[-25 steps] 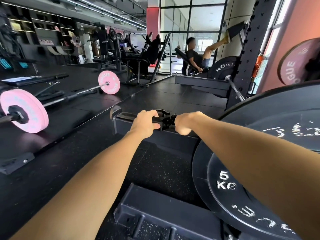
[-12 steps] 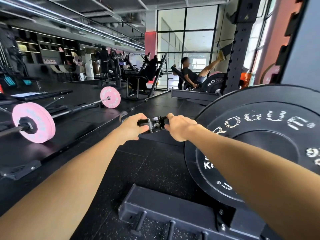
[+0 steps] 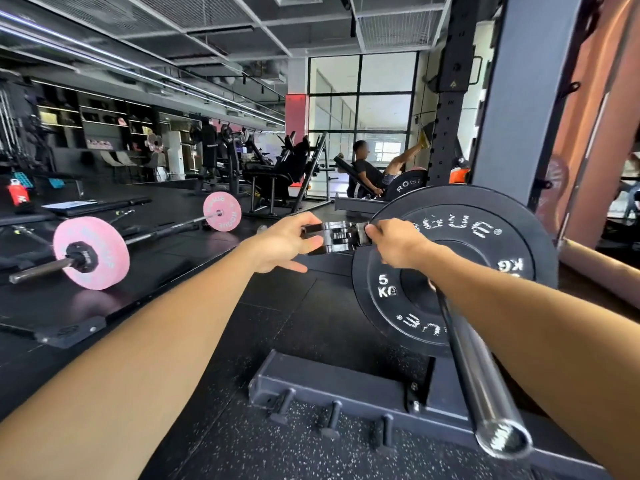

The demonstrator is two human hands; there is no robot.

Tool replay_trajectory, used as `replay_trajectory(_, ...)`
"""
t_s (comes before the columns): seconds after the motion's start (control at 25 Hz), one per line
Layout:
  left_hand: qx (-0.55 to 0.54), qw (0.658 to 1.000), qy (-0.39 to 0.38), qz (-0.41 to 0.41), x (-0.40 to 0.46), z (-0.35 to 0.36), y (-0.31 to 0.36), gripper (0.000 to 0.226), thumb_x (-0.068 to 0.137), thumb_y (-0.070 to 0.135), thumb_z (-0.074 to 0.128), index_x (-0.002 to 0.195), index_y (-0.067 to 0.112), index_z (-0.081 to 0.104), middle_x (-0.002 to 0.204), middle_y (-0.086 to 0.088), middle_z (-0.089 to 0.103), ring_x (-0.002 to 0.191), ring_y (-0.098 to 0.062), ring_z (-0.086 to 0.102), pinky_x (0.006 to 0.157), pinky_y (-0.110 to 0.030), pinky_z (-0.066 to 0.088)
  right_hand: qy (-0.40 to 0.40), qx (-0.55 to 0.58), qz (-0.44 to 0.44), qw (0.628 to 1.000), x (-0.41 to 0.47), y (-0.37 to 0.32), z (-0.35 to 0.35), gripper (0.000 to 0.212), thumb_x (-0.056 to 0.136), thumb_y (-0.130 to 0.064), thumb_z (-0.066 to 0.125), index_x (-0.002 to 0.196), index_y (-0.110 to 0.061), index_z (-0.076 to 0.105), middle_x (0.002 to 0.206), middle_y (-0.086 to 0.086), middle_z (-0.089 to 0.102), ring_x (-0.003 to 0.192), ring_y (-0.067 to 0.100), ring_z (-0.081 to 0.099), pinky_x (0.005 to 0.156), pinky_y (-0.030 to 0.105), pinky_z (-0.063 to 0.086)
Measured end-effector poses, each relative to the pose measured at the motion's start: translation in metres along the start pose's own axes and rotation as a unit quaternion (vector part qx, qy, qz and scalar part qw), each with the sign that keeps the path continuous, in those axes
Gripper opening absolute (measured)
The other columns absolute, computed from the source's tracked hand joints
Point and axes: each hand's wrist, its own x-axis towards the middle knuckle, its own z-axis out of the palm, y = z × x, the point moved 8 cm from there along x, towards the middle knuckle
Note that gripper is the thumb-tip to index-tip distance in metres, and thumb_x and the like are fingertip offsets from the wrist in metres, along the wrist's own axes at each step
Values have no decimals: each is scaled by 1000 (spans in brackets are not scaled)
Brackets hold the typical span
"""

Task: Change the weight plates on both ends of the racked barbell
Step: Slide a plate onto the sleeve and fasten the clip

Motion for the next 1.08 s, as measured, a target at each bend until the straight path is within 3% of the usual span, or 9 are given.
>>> replay_trajectory(0.08,-14,1000,-18,2,-25,13,16,21,103,16,53,122,23,50,102,12,48,101,-10,56,96,-47,55,-21,78,20,997,-26,5,-7,38,107,-31,32,94,-4,56,98,25,67,93,43,68,80,48,56)
replay_trajectory(0.16,-22,999,-39,9,-44,30,30,28,103,18,53,130,24,49,118,4,53,103,-12,60,94,-43,56,-29,158,51,986,-52,13,-15,35,107,-29,33,112,-2,55,103,26,68,82,42,70,69,41,58)
replay_trajectory(0.28,-59,996,-60,-5,-64,55,41,44,103,25,52,145,23,39,140,-6,49,108,-26,67,90,-41,58,-10,269,94,958,-90,20,-34,22,108,-26,32,115,-11,47,105,21,63,65,29,67,52,32,57)
replay_trajectory(0.36,-73,994,-82,-10,-78,77,53,41,104,30,48,143,20,40,130,-11,58,99,-30,70,85,-41,59,-8,308,118,944,-119,25,-47,22,108,-23,28,116,-11,45,106,23,64,59,26,67,50,31,57)
replay_trajectory(0.52,-119,987,-110,-16,-106,111,76,37,106,35,43,132,10,44,86,-9,62,78,-24,67,71,-33,59,-13,317,157,935,-166,38,-69,30,107,-18,27,121,1,45,111,30,63,46,25,68,47,33,58)
replay_trajectory(0.64,-118,982,-149,-14,-124,133,88,33,106,39,40,120,11,49,101,-13,66,79,-23,65,70,-32,57,2,287,178,941,-197,47,-85,31,105,-11,24,116,10,44,101,28,61,47,27,69,50,34,59)
replay_trajectory(0.76,-126,978,-164,-29,-143,154,87,34,106,41,41,123,13,48,118,-16,64,84,-24,66,73,-32,58,7,280,197,939,-230,55,-87,31,105,-11,20,118,5,43,94,27,62,46,27,68,48,32,58)
replay_trajectory(0.96,-123,973,-176,-89,-160,188,59,47,106,43,39,136,8,47,109,-22,69,78,-27,71,70,-34,61,-27,274,238,931,-272,71,-67,51,106,-23,20,90,9,58,73,20,68,49,24,69,52,29,58)
replay_trajectory(1.08,-134,966,-177,-131,-165,202,38,52,106,44,39,132,1,52,102,-22,70,82,-29,70,72,-35,61,-41,279,264,922,-284,83,-53,54,107,-26,23,87,9,59,59,17,69,50,23,70,52,29,58)
